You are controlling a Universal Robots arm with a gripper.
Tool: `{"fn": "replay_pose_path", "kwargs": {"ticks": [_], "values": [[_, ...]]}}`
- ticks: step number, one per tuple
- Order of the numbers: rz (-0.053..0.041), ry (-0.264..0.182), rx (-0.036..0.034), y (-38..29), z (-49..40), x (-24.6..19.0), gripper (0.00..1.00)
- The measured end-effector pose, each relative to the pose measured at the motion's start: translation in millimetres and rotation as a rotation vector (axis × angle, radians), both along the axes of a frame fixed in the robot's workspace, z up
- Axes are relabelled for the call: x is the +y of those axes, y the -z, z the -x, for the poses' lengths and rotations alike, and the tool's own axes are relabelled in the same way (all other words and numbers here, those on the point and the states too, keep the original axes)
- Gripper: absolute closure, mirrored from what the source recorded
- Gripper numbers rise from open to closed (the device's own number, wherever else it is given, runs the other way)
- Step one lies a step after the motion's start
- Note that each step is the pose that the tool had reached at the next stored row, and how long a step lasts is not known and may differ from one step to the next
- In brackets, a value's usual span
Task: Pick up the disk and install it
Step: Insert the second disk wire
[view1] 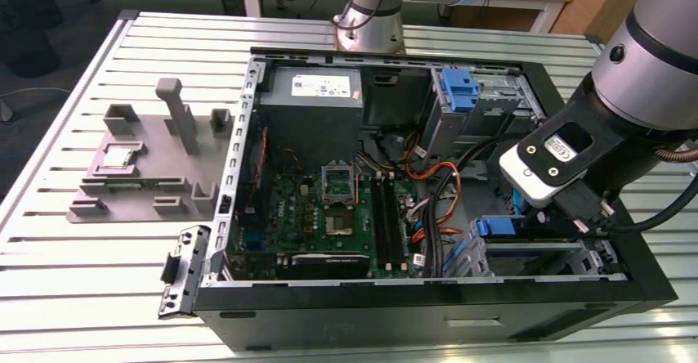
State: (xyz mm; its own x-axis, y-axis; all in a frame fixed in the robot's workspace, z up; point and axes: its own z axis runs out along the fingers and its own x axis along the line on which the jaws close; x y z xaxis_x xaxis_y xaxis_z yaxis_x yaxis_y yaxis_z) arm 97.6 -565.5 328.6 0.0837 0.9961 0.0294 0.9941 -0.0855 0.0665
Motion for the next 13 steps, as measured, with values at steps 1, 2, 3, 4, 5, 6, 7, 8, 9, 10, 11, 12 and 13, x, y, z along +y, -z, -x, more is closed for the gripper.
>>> {"fn": "replay_pose_path", "kwargs": {"ticks": [1,2,3,4,5,6,7,8,9,10,11,12,13], "values": [[0.0000,0.000,0.0000,0.0,0.0,0.0,0.84],[-0.0001,0.000,0.0000,0.1,0.0,0.0,0.84],[-0.0001,0.000,0.0000,0.2,0.0,0.0,0.84],[0.0000,0.000,0.0000,0.2,0.0,0.0,0.84],[0.0000,0.000,0.0000,0.2,0.0,0.0,0.84],[0.0000,0.000,0.0000,0.3,0.0,0.0,0.84],[0.0000,0.000,0.0000,0.3,0.0,0.0,0.84],[0.0000,0.000,0.0000,0.4,0.0,0.0,0.84],[0.0000,0.000,0.0000,0.4,0.0,-0.1,0.84],[0.0000,0.000,0.0000,0.4,0.0,-0.1,0.84],[0.0000,0.000,0.0000,0.5,0.0,-0.1,0.84],[-0.0006,0.000,-0.0001,0.7,0.0,0.0,0.84],[-0.0010,0.000,-0.0002,1.1,-0.1,0.0,0.83]]}}
